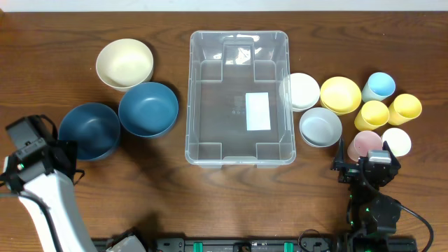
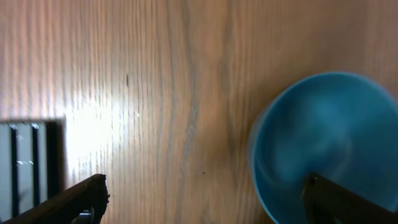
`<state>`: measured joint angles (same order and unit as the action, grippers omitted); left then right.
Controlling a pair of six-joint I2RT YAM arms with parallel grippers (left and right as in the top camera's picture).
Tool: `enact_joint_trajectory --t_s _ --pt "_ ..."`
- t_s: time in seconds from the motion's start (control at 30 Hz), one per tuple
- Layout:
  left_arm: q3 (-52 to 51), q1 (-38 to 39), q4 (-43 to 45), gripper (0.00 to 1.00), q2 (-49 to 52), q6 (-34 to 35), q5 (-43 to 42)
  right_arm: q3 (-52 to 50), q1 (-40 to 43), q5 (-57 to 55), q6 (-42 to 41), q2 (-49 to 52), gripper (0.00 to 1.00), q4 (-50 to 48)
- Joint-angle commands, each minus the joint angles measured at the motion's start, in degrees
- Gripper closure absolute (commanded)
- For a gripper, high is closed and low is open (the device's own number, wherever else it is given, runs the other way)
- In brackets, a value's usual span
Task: Pack container
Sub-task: 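Move the left gripper toward the dark blue bowl nearest the container, then grasp the rim of the dark blue bowl with the left gripper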
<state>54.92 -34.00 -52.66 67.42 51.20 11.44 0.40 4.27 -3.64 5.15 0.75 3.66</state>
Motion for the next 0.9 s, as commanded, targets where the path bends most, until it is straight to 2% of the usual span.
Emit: enact_joint_trajectory --t_s 0.0,0.33,0.4,0.47,0.87 --pt "-0.4 -2.4 1.5 0.02 4.7 -0.1 -6.8 -0.1 0.5 -0.4 -0.6 0.1 0.01 0.2" --pt "-0.4 -2.7 7.3 0.1 16.1 -0.5 -10.0 -0.1 0.5 -0.4 -0.6 0.1 0.01 0.2" --pt "-0.4 -2.7 8.3 0.21 17.7 -0.5 -10.0 -0.1 0.5 -0.4 -0.6 0.1 0.01 0.2" --pt "-0.4 -2.7 9.6 0.27 19.3 -0.5 -10.0 -0.1 0.5 -0.4 -0.6 0.1 0.01 0.2" --pt "-0.4 -2.6 16.6 0.27 22.7 -4.3 -12.8 -0.1 0.5 -0.4 -0.6 0.1 0.01 0.2"
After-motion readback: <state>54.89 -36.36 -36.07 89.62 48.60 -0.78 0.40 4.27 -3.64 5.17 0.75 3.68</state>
